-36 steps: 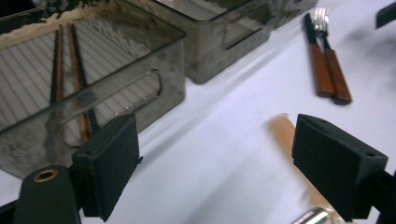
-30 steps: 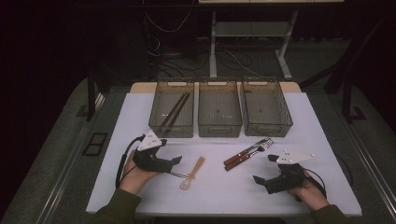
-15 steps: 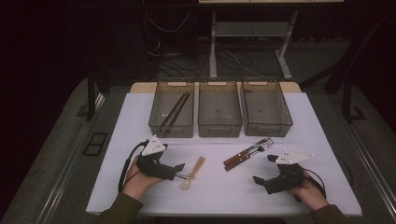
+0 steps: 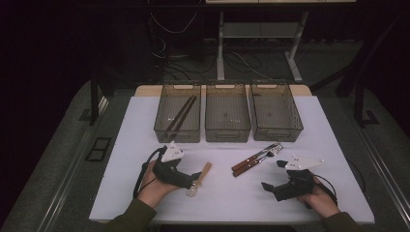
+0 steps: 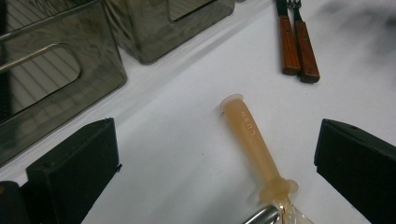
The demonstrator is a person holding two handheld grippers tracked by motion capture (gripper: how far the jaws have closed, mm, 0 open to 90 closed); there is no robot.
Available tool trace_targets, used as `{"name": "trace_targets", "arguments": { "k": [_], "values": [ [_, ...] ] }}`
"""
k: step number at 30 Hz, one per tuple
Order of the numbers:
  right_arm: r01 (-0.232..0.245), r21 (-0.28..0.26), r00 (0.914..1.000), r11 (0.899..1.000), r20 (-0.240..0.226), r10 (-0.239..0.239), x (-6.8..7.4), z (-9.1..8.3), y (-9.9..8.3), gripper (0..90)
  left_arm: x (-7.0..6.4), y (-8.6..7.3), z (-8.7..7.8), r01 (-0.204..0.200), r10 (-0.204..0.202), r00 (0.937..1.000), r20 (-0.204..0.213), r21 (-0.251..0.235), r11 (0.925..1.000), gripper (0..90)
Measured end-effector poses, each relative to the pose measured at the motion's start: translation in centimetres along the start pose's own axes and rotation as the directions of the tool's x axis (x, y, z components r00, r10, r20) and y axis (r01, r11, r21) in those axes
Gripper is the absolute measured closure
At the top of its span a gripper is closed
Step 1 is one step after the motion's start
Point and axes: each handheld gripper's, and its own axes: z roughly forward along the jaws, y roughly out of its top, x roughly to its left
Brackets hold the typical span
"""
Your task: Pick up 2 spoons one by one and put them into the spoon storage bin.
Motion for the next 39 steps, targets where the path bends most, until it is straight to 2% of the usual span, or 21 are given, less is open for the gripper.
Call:
{"name": "trace_targets", "arguments": {
  "k": [3,7,14,20,28,29,31,33,36,39],
  "values": [
    [-0.001,0.002,1.0000,1.000,0.000,0.001,0.0,0.0,0.0,0.9,-0.4,0.2,0.7,0.004,-0.004,1.0000,0.005,0.004,1.0000,0.0],
    [-0.002,0.002,1.0000,1.000,-0.001,0.002,0.0,0.1,0.0,0.9,-0.8,0.5,1.5,-0.021,0.021,0.9998,0.007,0.028,0.9994,0.0],
    [-0.005,0.004,1.0000,1.000,0.000,0.005,0.0,0.1,0.0,0.9,-1.6,1.0,2.8,-0.030,0.030,0.9995,-0.002,0.051,0.9982,0.0],
    [-0.006,0.008,1.0000,1.000,0.001,0.006,0.0,0.2,0.0,0.9,-1.6,1.3,3.7,-0.025,0.027,0.9994,-0.022,0.080,0.9965,7.2],
    [-0.007,0.008,1.0000,1.000,0.001,0.007,0.0,0.2,0.0,0.9,-1.6,1.8,4.7,0.006,-0.005,0.9997,-0.025,0.073,0.9973,25.4],
    [-0.007,0.007,1.0000,1.000,0.001,0.007,0.0,0.2,0.0,0.9,-1.7,1.8,4.7,0.005,-0.003,0.9996,-0.027,0.077,0.9970,27.8],
    [-0.006,0.006,1.0000,1.000,0.001,0.006,0.0,0.2,0.0,0.9,-1.7,1.8,4.8,0.010,-0.010,0.9999,-0.003,0.075,0.9971,35.5],
    [-0.006,0.007,1.0000,1.000,0.001,0.006,0.0,0.2,0.0,0.9,-1.9,1.8,4.8,0.008,-0.007,0.9999,-0.012,0.080,0.9968,40.5],
    [-0.004,0.006,1.0000,1.000,0.001,0.004,0.0,0.2,0.0,0.9,-2.0,1.7,4.8,0.014,-0.014,0.9999,-0.004,0.078,0.9969,47.2],
    [-0.004,0.004,1.0000,1.000,-0.001,0.004,0.0,0.1,0.0,0.9,-2.1,1.6,4.9,0.008,-0.007,1.0000,-0.006,0.098,0.9952,52.7]
  ]
}}
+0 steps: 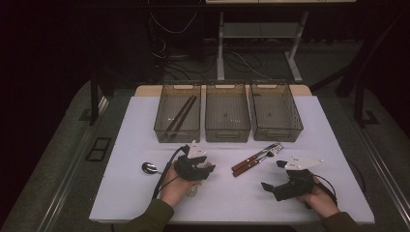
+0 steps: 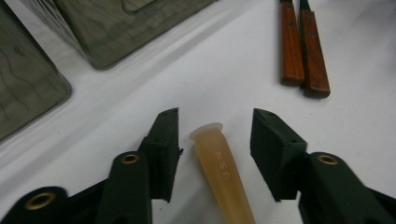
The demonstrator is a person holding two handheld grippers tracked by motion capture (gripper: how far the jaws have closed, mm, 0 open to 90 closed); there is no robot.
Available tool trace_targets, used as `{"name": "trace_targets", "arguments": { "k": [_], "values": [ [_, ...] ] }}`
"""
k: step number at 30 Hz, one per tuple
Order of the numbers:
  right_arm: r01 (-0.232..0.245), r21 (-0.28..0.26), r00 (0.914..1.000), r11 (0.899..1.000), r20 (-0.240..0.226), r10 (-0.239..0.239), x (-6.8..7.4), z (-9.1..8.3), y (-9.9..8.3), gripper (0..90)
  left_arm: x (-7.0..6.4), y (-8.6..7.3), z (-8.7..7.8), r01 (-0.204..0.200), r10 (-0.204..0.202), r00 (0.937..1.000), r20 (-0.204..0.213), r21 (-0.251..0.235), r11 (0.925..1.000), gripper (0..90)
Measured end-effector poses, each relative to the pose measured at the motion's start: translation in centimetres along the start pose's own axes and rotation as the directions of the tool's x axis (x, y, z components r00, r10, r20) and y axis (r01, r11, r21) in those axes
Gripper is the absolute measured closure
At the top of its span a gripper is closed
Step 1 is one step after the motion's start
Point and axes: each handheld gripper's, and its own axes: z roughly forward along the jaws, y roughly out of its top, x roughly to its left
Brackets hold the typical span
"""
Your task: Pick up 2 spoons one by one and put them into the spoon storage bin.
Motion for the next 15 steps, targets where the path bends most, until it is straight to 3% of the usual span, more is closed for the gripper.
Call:
{"name": "trace_targets", "arguments": {
  "k": [9,15],
  "values": [
    [0.000,-0.002,1.0000,1.000,0.000,0.000,0.02,-0.02,0.00,0.9,-0.37,-0.26,0.45,-0.026,0.026,0.9996,-0.013,0.058,0.9980,64.3],
    [0.004,-0.003,1.0000,1.000,0.000,-0.004,0.04,0.01,0.00,0.9,-0.48,-0.40,0.63,-0.028,0.029,0.9995,-0.011,0.063,0.9976,66.1]
  ]
}}
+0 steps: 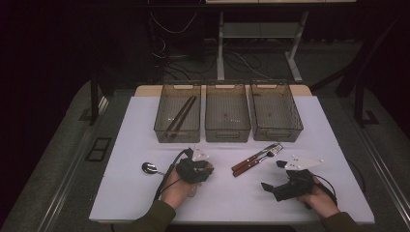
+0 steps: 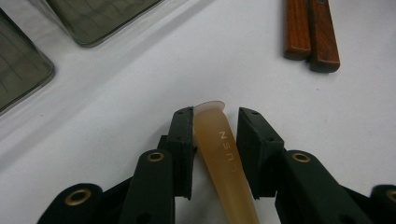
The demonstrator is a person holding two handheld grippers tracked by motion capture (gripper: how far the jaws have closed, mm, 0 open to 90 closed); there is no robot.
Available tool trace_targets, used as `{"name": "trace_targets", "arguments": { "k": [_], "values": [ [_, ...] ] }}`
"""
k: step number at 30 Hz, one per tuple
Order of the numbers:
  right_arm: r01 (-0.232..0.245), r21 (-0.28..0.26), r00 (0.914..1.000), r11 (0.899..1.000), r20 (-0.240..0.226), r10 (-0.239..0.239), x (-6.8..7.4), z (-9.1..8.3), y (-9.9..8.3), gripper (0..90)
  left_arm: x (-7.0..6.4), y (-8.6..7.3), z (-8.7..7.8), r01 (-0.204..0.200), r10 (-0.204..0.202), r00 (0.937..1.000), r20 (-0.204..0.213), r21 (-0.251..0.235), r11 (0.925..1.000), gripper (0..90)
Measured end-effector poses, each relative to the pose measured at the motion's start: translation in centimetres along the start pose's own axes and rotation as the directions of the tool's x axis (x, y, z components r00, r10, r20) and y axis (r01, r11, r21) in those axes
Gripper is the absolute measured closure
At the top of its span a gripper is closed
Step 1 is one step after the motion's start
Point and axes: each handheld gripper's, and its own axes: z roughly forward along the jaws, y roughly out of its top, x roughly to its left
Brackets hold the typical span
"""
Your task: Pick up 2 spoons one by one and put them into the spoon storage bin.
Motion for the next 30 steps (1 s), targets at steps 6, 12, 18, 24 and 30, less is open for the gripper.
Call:
{"name": "trace_targets", "arguments": {
  "k": [6,12,18,24,30],
  "values": [
    [0.000,0.002,1.0000,1.000,-0.001,0.000,0.04,0.02,0.00,0.9,0.14,0.01,0.02,-0.001,0.001,1.0000,0.010,0.003,1.0000,68.9],
    [0.000,0.005,1.0000,1.000,-0.002,0.000,0.09,0.06,0.01,0.9,0.28,0.12,-0.01,0.002,-0.002,0.9999,0.012,0.013,0.9999,71.9],
    [0.000,0.003,1.0000,1.000,-0.004,0.000,0.07,0.04,0.01,0.9,0.39,0.24,-0.06,0.003,-0.004,0.9998,0.020,0.021,0.9998,72.6],
    [0.002,0.000,1.0000,1.000,-0.004,-0.002,0.03,-0.02,0.03,0.9,0.58,0.46,-0.09,0.015,-0.016,0.9993,0.034,0.036,0.9992,72.9],
    [0.001,-0.001,1.0000,1.000,-0.005,-0.001,0.06,0.00,0.03,0.9,0.81,0.62,-0.26,-0.007,0.005,0.9992,0.040,0.050,0.9987,73.0]
  ]
}}
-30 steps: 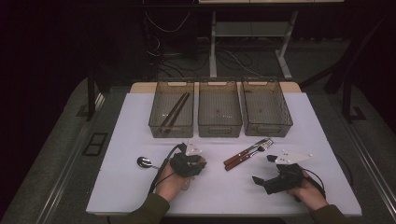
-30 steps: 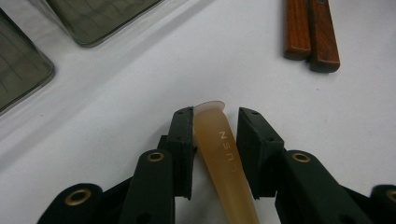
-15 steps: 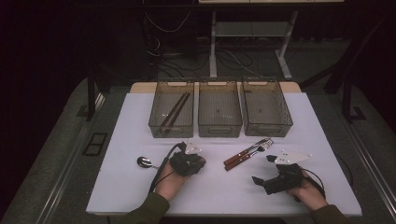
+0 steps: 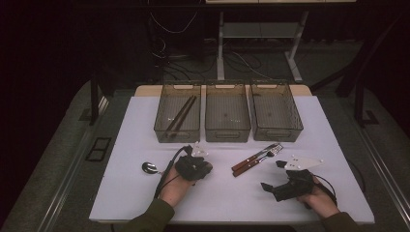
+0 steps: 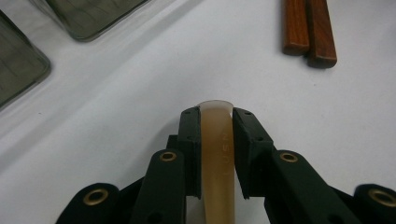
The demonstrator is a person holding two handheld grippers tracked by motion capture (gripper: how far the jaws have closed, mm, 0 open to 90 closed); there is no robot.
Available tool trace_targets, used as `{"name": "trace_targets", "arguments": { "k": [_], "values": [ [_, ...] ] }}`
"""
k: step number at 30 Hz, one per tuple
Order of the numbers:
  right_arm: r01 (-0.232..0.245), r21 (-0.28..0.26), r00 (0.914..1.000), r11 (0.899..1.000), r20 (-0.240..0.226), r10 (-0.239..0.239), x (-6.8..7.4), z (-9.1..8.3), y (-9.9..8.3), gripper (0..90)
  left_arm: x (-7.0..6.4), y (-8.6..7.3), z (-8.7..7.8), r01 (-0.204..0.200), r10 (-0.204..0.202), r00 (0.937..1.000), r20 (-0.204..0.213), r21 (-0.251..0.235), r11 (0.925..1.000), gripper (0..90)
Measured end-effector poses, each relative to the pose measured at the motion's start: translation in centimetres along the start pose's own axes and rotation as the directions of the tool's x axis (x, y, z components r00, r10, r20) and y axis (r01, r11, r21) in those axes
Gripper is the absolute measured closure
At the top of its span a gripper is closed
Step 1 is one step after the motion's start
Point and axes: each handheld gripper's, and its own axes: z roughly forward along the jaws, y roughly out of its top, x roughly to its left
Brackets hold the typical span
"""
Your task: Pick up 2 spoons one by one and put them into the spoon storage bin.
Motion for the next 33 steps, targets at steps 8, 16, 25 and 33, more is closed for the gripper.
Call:
{"name": "trace_targets", "arguments": {
  "k": [8,16,25,33],
  "values": [
    [0.000,0.001,1.0000,1.000,-0.001,0.000,0.0,0.0,0.0,0.9,-0.1,0.1,-0.4,0.006,-0.005,0.9997,0.025,-0.022,0.9997,73.1],
    [0.002,0.002,1.0000,1.000,-0.001,-0.002,0.0,0.0,0.0,0.9,0.0,0.3,-1.1,0.007,-0.005,0.9991,0.042,-0.048,0.9988,73.0],
    [0.000,0.003,1.0000,1.000,-0.001,0.000,0.1,0.0,0.0,0.9,0.3,0.3,-1.9,0.004,0.002,0.9970,0.078,-0.083,0.9965,72.9],
    [0.002,0.002,1.0000,1.000,-0.004,-0.002,0.0,0.0,0.0,0.9,0.8,0.3,-2.3,0.007,0.004,0.9952,0.098,-0.112,0.9937,72.9]
  ]
}}
